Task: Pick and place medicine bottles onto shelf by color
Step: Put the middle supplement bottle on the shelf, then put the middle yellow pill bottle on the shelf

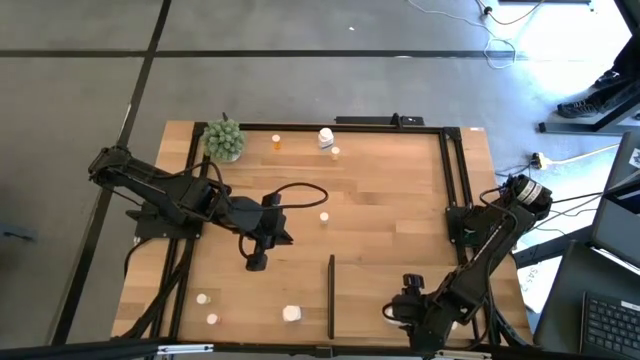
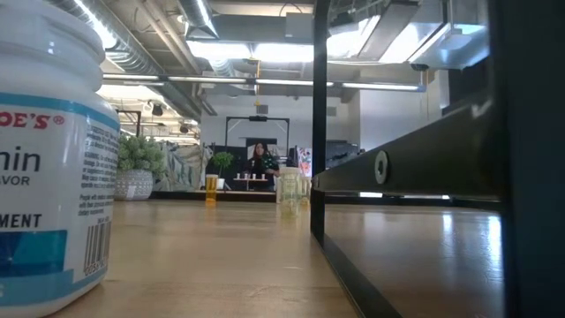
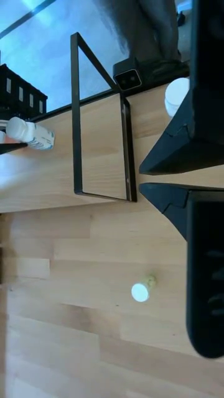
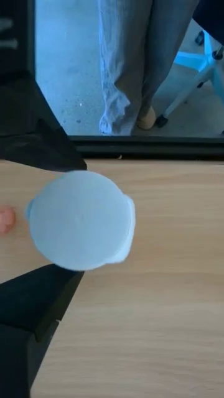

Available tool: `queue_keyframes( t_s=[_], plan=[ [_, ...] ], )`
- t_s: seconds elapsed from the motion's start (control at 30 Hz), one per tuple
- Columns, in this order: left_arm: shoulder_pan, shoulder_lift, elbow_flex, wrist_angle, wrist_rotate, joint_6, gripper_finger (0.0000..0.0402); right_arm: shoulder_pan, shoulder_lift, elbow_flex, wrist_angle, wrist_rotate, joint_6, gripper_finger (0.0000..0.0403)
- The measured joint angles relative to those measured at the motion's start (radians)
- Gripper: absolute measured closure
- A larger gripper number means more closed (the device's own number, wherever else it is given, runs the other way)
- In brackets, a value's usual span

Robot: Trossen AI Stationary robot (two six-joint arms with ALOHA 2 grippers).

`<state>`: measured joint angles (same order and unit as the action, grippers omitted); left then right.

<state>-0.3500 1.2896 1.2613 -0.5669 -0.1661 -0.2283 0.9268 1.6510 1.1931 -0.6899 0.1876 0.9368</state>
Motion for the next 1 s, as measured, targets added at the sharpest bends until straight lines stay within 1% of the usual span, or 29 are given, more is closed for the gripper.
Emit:
queue_keyframes(
  t_s=[0.47,0.67,0.8,0.93,1.0],
  plan=[
    [0.0,0.0,0.0,0.0,0.0,0.0,0.0374,0.0,-0.12,0.002,0.0,0.009,-0.002,0.016],
    [0.0,0.0,0.0,-0.013,-0.04,-0.033,0.0374,0.0,-0.185,0.002,-0.016,0.144,-0.003,0.016],
    [0.001,0.0,0.0,-0.088,-0.081,-0.102,0.0374,-0.002,-0.238,0.002,-0.037,0.215,-0.003,0.0159],
    [0.001,0.0,0.0,-0.187,-0.095,-0.208,0.0374,-0.002,-0.306,0.002,-0.058,0.235,-0.007,0.0159],
    [0.001,0.0,0.0,-0.223,-0.101,-0.251,0.0374,-0.002,-0.347,0.002,-0.06,0.263,-0.011,0.0159]
  ],
)
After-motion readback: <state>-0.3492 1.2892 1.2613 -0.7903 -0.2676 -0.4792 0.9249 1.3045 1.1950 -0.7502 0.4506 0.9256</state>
